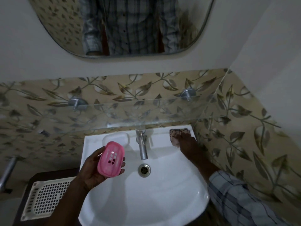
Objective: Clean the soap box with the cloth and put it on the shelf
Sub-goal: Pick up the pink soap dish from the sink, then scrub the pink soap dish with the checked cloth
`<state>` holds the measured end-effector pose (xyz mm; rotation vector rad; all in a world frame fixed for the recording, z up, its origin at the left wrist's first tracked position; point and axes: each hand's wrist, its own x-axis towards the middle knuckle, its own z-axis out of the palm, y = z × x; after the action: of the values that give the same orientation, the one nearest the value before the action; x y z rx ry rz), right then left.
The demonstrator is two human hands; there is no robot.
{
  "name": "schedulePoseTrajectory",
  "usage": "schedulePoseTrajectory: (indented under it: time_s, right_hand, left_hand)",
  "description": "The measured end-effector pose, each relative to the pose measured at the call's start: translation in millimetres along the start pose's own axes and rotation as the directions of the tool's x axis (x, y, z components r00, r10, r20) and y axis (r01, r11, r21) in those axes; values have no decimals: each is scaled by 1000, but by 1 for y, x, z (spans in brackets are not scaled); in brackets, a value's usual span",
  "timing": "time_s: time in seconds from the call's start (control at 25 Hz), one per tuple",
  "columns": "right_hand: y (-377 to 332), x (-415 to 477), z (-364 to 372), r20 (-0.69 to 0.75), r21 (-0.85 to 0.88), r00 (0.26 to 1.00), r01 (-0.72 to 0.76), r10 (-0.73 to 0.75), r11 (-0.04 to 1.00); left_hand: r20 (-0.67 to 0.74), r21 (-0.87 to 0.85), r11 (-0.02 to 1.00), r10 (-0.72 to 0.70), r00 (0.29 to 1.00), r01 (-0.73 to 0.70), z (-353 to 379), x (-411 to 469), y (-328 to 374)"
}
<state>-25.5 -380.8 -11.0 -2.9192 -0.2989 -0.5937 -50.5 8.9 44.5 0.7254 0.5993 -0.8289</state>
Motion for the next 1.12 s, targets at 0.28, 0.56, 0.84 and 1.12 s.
schedulePoseTrajectory:
  time_s: [0.28, 0.56, 0.84, 1.12]
  right_hand:
    - [-37, -11, -74, 721, 649, 585, -383, 371, -658]
    - [-111, -14, -121, 712, 499, 682, -323, 168, -804]
    - [-179, 13, -150, 84, 977, 992, -100, 89, 189]
    - [-202, 28, -115, -155, 749, 936, 319, -315, 581]
  left_hand:
    - [12, 7, 999, 48, 999, -48, 27, -38, -13]
    - [57, 125, 992, -12, 998, 5, 56, -54, -8]
    - [66, 63, 998, -22, 998, 18, 66, -62, -13]
    - [68, 83, 996, -34, 997, 28, 72, -54, -6]
